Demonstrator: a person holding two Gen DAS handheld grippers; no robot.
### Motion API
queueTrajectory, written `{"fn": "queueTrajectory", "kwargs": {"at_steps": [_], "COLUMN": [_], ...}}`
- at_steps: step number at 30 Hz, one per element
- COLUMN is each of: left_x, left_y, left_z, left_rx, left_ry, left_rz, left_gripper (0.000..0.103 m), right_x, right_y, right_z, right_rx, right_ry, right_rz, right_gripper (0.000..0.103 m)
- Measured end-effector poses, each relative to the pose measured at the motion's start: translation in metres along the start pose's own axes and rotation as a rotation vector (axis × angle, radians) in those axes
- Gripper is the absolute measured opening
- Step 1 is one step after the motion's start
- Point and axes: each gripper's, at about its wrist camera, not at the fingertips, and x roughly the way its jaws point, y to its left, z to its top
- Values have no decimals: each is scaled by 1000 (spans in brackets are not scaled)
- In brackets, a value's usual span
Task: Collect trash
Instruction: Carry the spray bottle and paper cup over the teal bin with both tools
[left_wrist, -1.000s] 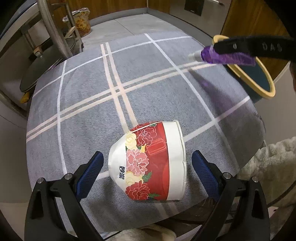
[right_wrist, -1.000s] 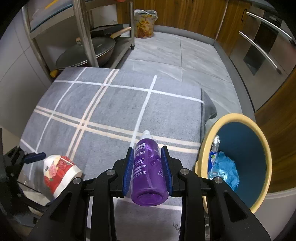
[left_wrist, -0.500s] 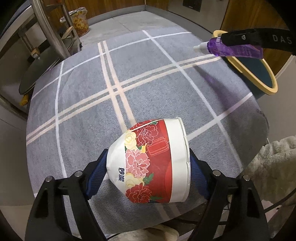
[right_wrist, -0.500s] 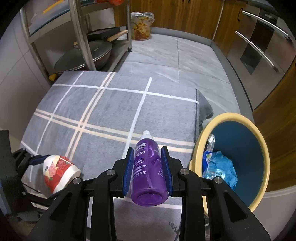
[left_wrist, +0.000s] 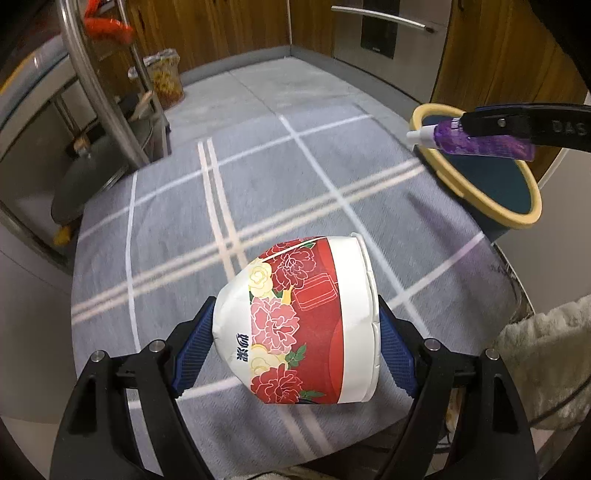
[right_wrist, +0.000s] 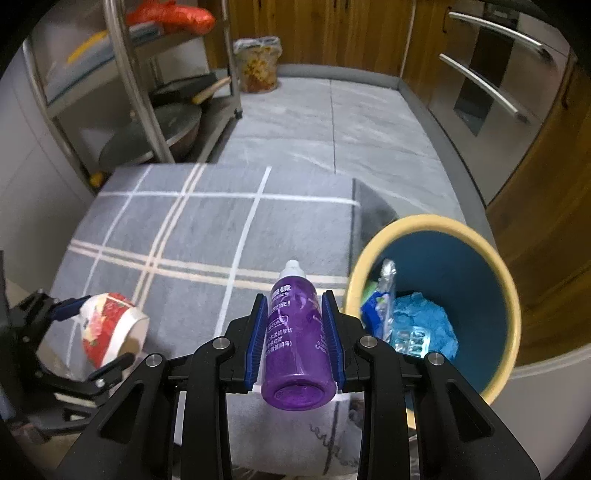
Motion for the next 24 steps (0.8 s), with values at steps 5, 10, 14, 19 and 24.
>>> {"fn": "queueTrajectory", "kwargs": {"at_steps": [5, 10, 14, 19, 24], "left_x": [-9, -17, -23, -27, -24], "left_y": [-19, -40, -57, -85, -113], "left_z": [13, 27, 38, 54, 70], "left_rx": [30, 58, 68, 86, 104], "left_ry": [-56, -117, -165, -219, -251], "left_rz": [-9, -23, -41, -68, -113], "left_gripper": [80, 80, 80, 80, 80], "right_x": [-23, -33, -35, -39, -37], "right_y": [-23, -54, -81, -111, -140], "right_z": [-7, -19, -30, -42, -51], "right_rx": [40, 106, 165, 230, 287], "right_ry": [-40, -54, -53, -60, -51], "right_rz": [-14, -48, -82, -100, -103], "right_gripper": [32, 32, 32, 32, 32]}}
